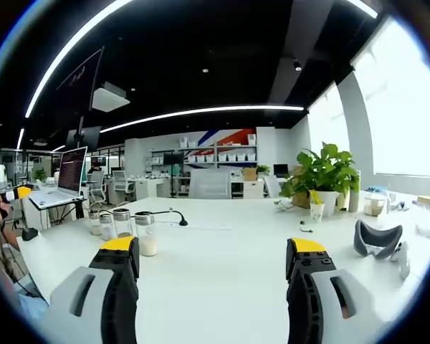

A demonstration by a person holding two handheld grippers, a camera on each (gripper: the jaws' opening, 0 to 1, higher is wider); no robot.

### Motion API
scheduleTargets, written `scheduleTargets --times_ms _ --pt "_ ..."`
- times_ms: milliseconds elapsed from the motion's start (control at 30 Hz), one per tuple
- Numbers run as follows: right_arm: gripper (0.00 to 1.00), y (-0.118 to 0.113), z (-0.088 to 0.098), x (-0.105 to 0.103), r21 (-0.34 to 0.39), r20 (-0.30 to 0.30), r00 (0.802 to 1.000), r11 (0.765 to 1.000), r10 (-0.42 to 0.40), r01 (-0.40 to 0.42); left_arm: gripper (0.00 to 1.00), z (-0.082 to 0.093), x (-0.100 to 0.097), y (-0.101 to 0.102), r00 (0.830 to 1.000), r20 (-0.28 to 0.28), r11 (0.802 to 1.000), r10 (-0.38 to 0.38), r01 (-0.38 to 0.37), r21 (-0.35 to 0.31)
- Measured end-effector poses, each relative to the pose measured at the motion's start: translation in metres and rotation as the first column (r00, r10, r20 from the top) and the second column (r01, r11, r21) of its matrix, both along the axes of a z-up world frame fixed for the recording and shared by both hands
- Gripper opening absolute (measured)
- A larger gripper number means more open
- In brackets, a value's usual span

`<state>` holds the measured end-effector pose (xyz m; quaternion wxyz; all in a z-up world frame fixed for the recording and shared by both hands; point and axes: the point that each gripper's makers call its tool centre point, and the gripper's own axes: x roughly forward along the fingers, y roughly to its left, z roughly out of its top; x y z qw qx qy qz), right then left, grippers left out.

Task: Rotate the seasoning bottle until the label or dispensing opening points toward the visible target arrow and the bottle remains upright within the marked orientation range

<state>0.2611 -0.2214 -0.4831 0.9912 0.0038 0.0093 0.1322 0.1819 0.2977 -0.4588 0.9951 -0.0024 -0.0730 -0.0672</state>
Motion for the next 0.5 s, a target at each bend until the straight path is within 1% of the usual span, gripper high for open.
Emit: scheduleTargets --times_ms 233,500 --pt "0.87 0.0019 -0.0008 0.0006 -0.001 -0.003 1.000 1.000 0.005 -0.005 1.00 0.0004 -0.0003 0.0019 1.000 -0.001 1.000 0.005 -0.005 0.013" --pt "0.87 0.0051 -0.0049 0.0026 -0.002 -0.017 1.000 1.000 0.016 -0.016 1.00 0.0030 -0.0039 0.0066 1.000 0.010 1.000 0.021 -0.021 0.004"
